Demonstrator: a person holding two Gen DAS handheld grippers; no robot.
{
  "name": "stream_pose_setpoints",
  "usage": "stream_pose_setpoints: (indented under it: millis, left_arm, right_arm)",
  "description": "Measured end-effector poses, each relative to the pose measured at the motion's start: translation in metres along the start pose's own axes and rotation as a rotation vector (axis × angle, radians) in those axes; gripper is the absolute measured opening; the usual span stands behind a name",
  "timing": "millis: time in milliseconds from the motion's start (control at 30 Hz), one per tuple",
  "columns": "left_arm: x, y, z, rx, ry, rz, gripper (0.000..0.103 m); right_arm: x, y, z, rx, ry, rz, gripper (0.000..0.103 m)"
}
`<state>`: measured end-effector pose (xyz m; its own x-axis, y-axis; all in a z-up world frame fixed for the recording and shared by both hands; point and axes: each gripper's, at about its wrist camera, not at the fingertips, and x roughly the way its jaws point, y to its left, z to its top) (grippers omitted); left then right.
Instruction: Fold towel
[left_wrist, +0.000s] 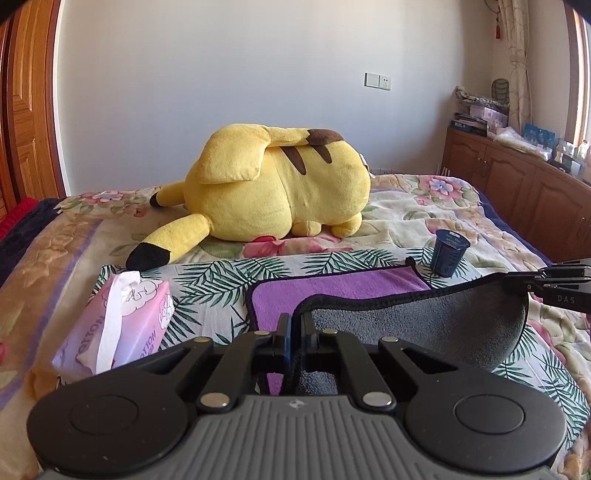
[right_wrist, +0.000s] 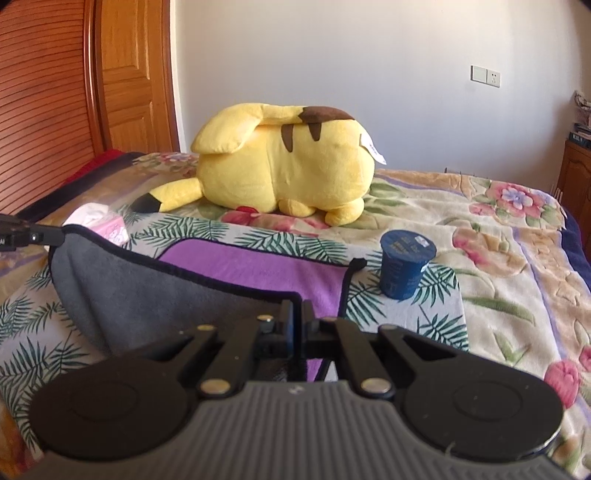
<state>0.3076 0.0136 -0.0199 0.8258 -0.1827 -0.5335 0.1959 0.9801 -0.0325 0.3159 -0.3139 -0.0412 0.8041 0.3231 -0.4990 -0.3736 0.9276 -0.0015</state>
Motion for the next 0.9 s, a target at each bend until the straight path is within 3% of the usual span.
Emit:
stream_pose_setpoints:
  millis: [900]
  left_arm:
    - [0.036, 0.008, 0.044, 0.015, -0.099, 0.046, 0.000]
  right_arm:
    - [0.034, -0.010, 0.045, -0.097, -0.112, -0.063, 0.004]
